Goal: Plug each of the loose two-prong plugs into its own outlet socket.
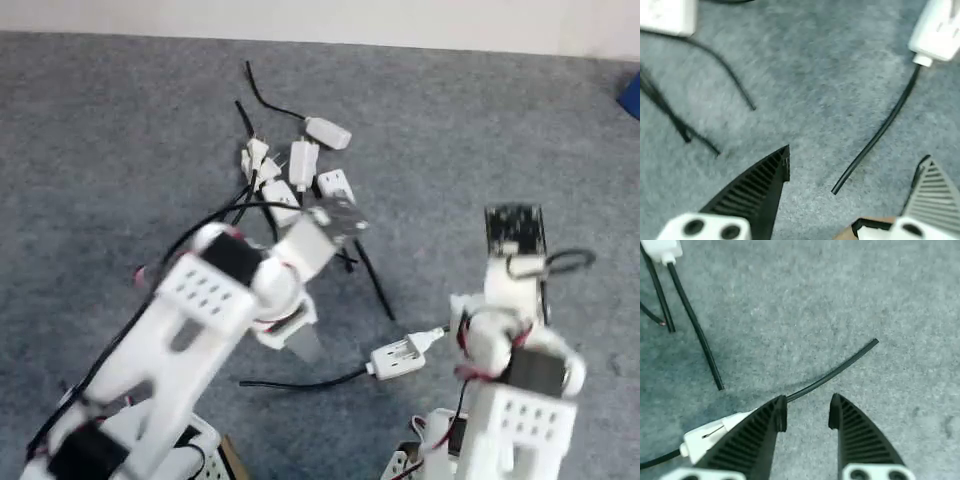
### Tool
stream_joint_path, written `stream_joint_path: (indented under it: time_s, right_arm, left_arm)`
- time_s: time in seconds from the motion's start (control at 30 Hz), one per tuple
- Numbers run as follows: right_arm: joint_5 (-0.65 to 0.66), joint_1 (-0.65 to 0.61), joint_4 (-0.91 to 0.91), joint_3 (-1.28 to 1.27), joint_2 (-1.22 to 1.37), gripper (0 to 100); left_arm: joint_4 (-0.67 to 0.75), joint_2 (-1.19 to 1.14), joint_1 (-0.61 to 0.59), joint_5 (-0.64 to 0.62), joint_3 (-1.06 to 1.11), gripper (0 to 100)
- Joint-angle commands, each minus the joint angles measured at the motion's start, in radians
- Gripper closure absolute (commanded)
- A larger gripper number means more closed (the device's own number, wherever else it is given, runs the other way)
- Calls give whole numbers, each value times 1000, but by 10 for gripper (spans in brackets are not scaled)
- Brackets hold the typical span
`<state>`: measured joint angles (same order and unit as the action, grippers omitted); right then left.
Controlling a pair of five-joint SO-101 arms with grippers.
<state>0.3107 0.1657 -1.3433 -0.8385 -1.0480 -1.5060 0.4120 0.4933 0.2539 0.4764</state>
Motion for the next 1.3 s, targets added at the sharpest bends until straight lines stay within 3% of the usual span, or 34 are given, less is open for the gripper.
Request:
stream_joint_path:
  time_s: [0.0, 0.17, 0.4, 0.8, 1.13, 1.27]
  right_arm:
    - [49, 28, -30, 252, 271, 853]
    - [135, 88, -10, 328, 591, 853]
    - [164, 183, 213, 323, 831, 853]
    - [270, 105, 286, 321, 912, 853]
    - [361, 31, 412, 157, 903, 853]
    - [362, -8, 440, 108, 903, 853]
  left_arm:
    - [-41, -124, 116, 31, -140, 621]
    - [-26, -298, 222, 34, -223, 621]
    - [106, -522, 236, 66, -315, 622]
    - [206, -659, 228, 75, -395, 622]
    - [252, -782, 262, 109, -469, 622]
    - [250, -780, 314, 107, -479, 694]
